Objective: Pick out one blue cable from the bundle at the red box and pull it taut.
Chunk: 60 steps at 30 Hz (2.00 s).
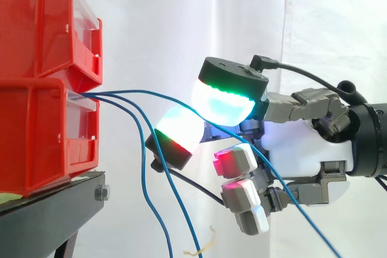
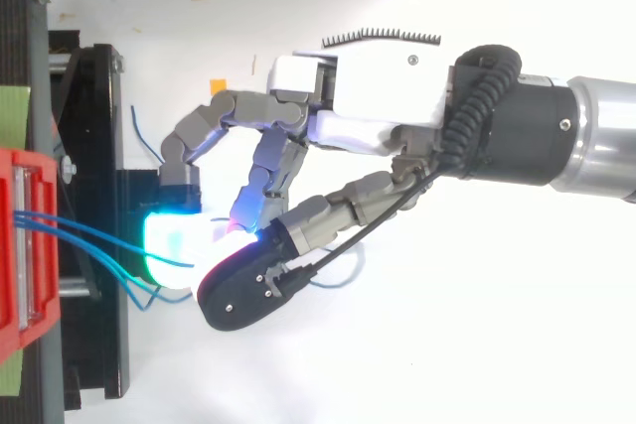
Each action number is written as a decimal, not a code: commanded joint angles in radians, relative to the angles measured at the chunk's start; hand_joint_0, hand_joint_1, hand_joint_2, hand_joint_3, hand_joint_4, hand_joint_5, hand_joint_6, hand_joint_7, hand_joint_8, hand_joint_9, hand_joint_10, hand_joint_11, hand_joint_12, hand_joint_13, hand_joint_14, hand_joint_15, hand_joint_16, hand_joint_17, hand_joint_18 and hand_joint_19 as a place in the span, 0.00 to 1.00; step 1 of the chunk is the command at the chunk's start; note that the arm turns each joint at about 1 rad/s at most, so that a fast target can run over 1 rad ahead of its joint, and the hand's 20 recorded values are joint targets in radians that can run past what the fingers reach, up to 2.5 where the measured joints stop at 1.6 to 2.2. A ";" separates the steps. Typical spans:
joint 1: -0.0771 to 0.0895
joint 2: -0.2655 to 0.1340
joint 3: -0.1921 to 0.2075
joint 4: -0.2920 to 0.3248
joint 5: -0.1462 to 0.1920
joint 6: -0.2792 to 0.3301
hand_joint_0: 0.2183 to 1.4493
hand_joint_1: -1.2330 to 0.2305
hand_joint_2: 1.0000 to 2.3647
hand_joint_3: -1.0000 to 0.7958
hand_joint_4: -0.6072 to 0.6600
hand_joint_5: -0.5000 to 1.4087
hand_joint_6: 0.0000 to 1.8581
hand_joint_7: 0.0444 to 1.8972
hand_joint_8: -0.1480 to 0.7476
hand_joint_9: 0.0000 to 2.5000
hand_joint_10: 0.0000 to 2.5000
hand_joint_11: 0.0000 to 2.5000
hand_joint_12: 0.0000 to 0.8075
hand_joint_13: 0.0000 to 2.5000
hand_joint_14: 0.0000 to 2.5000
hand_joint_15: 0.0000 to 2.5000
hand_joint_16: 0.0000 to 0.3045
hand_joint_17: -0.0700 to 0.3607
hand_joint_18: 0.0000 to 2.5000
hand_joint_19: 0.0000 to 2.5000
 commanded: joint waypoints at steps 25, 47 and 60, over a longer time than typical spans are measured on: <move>-0.001 0.000 0.000 0.000 -0.001 0.000 0.29 0.37 0.07 0.52 0.40 0.23 0.48 0.59 0.52 0.41 0.00 0.07 0.56 0.41 0.00 0.11 0.23 0.53 0.45 0.19; -0.001 0.066 0.000 -0.201 -0.007 -0.020 0.28 0.39 0.09 0.50 0.42 0.23 0.47 0.60 0.53 0.37 0.00 0.09 0.56 0.37 0.01 0.14 0.22 0.52 0.39 0.22; 0.000 0.133 -0.071 -0.265 -0.026 -0.023 0.28 0.39 0.10 0.50 0.42 0.23 0.47 0.60 0.53 0.38 0.00 0.10 0.57 0.37 0.00 0.15 0.22 0.52 0.39 0.22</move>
